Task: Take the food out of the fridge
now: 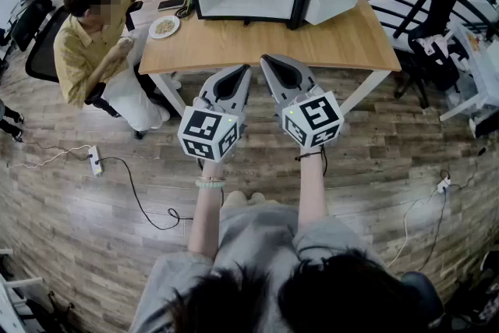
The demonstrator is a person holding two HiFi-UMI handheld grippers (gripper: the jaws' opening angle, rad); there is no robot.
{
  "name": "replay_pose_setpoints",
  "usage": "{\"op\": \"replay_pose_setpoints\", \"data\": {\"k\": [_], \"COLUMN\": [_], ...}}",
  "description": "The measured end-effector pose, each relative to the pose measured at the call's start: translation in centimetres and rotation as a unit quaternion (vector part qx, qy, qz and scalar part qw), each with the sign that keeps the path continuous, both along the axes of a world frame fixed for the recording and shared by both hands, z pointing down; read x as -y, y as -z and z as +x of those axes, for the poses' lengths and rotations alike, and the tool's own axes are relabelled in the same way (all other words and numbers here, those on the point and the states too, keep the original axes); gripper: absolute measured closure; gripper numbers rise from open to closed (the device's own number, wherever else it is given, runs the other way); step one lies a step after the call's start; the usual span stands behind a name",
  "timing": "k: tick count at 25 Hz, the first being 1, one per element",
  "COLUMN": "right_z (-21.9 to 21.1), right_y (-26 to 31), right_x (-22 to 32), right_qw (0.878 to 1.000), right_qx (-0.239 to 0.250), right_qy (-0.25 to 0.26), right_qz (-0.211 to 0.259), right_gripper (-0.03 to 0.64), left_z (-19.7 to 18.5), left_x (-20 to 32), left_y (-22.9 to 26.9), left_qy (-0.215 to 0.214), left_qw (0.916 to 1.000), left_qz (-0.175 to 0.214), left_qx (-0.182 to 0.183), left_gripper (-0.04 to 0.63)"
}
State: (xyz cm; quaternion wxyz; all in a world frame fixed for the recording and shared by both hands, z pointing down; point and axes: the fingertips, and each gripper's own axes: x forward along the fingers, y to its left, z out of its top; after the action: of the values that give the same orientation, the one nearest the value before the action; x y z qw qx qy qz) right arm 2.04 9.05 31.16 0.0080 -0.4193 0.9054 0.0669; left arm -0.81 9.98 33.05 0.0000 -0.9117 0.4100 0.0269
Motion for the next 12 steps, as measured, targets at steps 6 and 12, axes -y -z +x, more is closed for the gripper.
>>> {"op": "replay_pose_setpoints", "data": {"k": [6,12], "right_z": [1.2,1.1], "right_y": [0.0,-1.1], "right_x": [0.3,-0.1], "right_qw": [1.0,0.999], "right_qx": [0.005,0.038], "right_qy": [0.01,0.026], "right_qz": [-0.003,-0.027], "right_gripper": [0.608,0.607], "left_z": [0.9,0.6], "left_x": [0.4,-1.1], "left_y": [0.2,-0.1], "left_qy": [0.01,0.022], "left_qw": [0.9999,0.9997], "left_qz": [-0.001,-0.007], "left_qx": [0.002,0.011], "left_gripper": [0.588,0.588]}}
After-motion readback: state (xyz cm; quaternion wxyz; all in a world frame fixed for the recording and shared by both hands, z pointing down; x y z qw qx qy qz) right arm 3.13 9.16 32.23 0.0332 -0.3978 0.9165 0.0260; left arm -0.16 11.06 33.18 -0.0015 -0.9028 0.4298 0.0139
